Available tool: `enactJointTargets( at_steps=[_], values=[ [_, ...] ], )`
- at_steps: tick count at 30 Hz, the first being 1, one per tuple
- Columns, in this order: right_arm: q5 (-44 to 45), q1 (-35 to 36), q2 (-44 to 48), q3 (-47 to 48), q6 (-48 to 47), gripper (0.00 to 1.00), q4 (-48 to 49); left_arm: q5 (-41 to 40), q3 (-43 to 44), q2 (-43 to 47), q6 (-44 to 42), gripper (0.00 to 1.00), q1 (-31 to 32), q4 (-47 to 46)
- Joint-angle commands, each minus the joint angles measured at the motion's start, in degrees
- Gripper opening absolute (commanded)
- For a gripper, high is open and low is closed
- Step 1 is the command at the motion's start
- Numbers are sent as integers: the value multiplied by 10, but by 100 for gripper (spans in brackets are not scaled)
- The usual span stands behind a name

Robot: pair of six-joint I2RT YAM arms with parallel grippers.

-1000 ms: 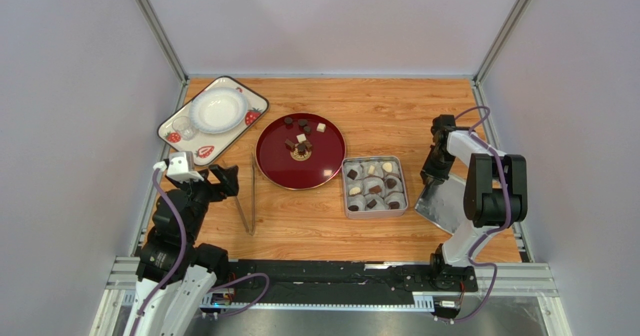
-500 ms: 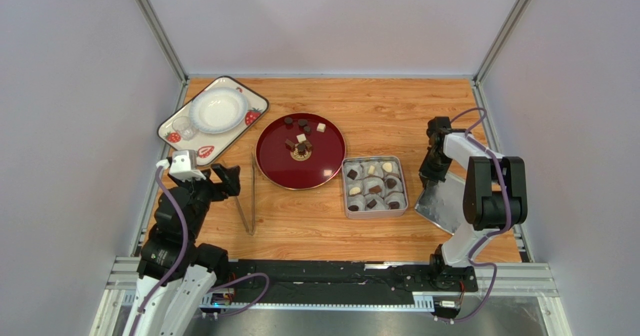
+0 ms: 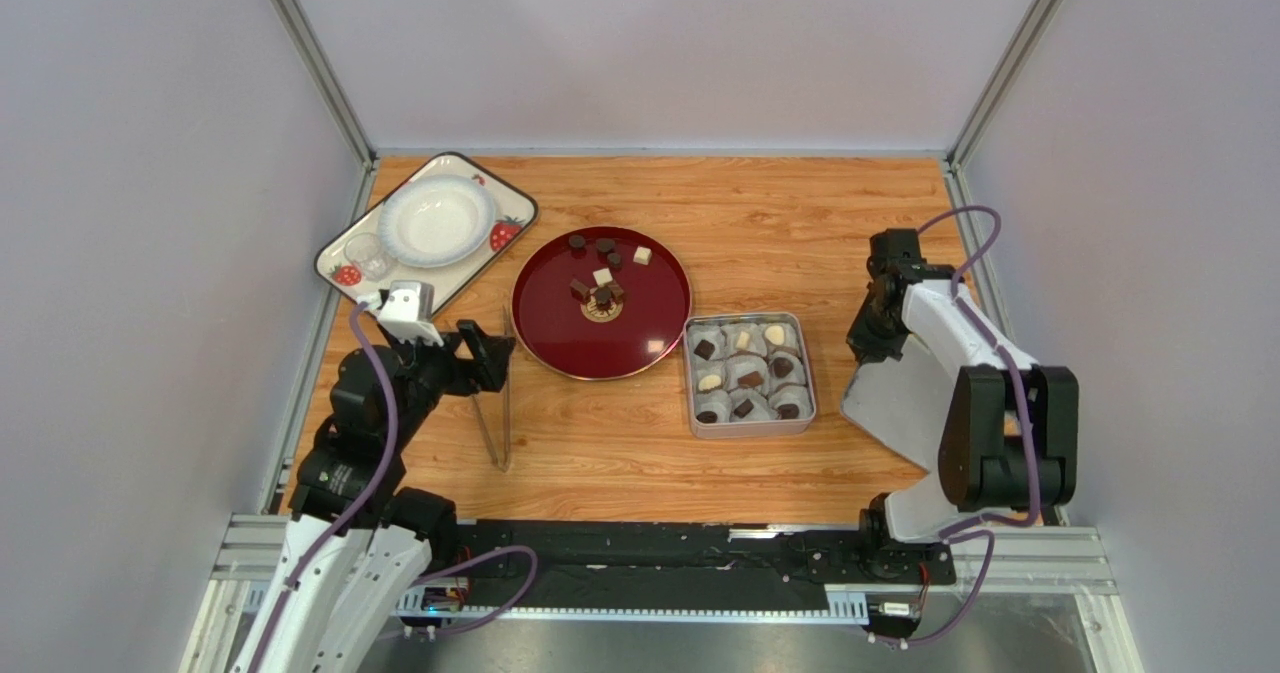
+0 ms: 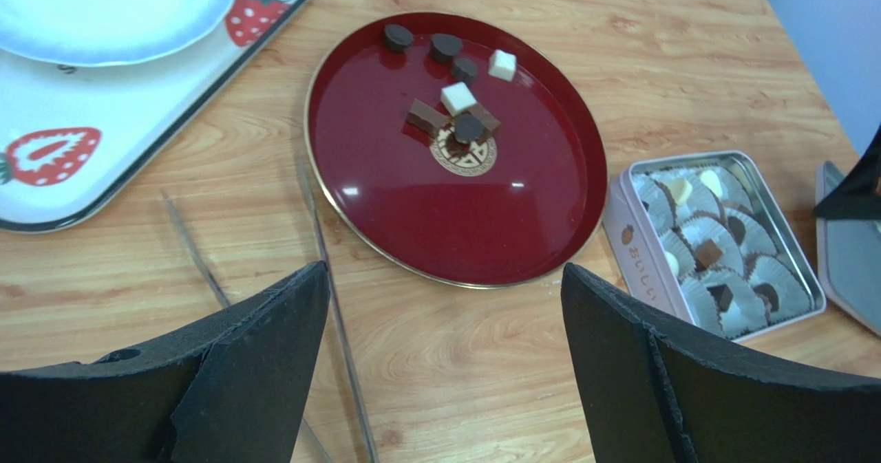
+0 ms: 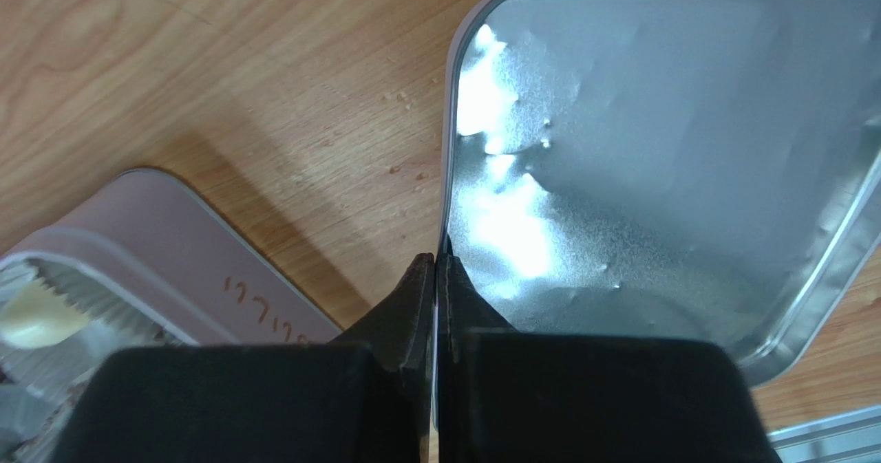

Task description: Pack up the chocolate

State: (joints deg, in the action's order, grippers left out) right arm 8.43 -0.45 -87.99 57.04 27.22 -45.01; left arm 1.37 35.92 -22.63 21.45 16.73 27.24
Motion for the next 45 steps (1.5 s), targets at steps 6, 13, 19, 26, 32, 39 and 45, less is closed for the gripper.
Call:
enactJointTargets(
  at_steps=[6,13,19,26,32,39,45],
  values=[
    [-14,59,157,30,-22,0,5,120,41,-83,11,89,21,-72],
    [5,136,241,105,-24,0,-11,90,71,-147,33,88,146,-131],
    [-31,179,295,129,8,0,12,29,78,-194,27,88,260,-204],
    [-52,231,344,105,103,0,77,-86,90,-281,-40,88,407,-338],
    [-32,288,387,59,181,0,120,-155,113,-383,-87,87,491,-444],
    [-21,332,428,21,235,0,145,-183,130,-477,-132,85,542,-544],
    [-11,352,445,14,251,0,146,-221,147,-531,-173,81,576,-583]
  ],
)
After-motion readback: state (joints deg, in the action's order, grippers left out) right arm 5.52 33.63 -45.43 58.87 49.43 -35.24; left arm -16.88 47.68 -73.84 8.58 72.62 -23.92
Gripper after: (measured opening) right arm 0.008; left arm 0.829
